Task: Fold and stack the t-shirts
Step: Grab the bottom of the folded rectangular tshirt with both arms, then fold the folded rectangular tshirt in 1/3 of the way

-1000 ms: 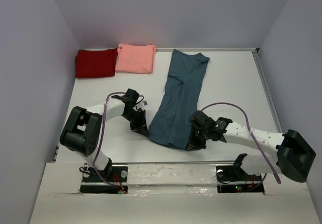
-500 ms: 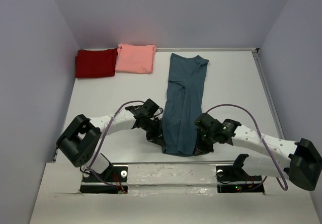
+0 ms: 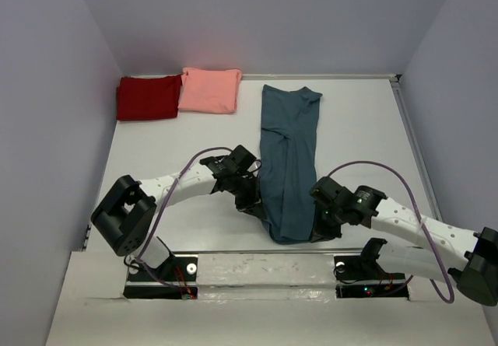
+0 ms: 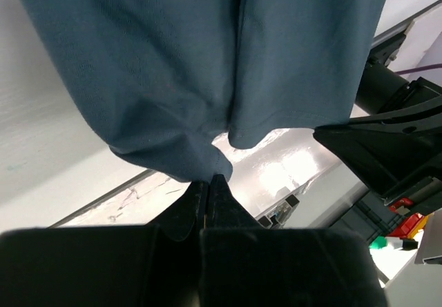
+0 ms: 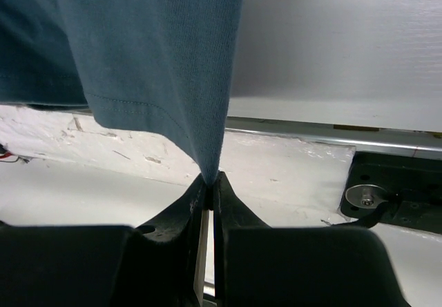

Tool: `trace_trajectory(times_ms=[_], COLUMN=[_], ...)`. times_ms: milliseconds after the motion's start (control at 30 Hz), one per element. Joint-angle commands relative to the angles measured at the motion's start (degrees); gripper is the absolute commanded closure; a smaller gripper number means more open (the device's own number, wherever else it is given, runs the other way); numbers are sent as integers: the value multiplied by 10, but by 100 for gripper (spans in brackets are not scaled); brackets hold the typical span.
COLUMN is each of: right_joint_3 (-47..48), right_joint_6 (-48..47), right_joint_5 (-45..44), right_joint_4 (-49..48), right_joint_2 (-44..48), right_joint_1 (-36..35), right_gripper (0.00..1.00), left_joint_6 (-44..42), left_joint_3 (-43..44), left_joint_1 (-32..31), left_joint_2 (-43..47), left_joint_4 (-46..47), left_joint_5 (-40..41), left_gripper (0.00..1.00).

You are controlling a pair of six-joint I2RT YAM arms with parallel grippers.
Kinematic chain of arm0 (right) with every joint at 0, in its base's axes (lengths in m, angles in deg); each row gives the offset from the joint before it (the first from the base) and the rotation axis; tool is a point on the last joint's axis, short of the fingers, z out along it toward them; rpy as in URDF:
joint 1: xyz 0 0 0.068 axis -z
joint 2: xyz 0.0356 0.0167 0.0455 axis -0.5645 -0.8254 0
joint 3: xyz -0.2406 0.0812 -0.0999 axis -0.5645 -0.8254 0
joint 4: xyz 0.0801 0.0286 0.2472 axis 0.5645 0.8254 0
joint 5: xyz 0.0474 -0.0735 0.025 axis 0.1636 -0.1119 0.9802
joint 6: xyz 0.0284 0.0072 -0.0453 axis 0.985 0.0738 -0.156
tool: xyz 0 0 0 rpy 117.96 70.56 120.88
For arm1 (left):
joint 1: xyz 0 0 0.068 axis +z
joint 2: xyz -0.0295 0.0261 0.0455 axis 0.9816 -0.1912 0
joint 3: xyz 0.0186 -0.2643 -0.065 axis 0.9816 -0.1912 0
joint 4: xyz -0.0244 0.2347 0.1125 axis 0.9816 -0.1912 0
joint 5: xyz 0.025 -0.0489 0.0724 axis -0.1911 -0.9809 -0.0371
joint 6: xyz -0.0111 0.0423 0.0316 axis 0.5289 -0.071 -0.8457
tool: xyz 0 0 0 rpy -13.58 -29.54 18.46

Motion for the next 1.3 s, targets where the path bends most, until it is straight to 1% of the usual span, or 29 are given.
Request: trace_trajectory(times_ms=[0,100,267,467,533,767,933,1133,1233,1267], right_joint_3=[34,45,74,107,119,152,165,182,190,191], right_joint_6=[4,1,-2,-19,-25,-43,-61,-90,-115,-124], right_joint_5=[-26,-33,-53,-68,-87,-101,-103,-90,-78,-76], right_joint_4=[39,49,59,65,65,71,77,71,57,55], right_joint_2=[15,11,3,-17,-30,-46,-47,-72,-80,-80], right_joint_1=[-5,-5,-5,12,12,30,60,89,121,145], right_gripper=[100,100,100,100,100,100,100,100,100,100], left_joint_6=[-17,-26,-48,-71,-81,-110,-125,-144,-153,-155], left_joint_3=[27,35,41,47,60,102,130,169,188,192], left_joint_1=[2,7,34,62,75,105,120,131,135,136], left_joint_2=[-2,2,11,12,9,-9,-25,-56,-72,-78], left_joint_4=[-42,-55,-78,-98,-105,-132,-146,-161,-170,-172], left_joint_5=[0,1,4,3,5,7,6,4,3,4], left_gripper=[100,100,100,100,100,100,100,100,100,100])
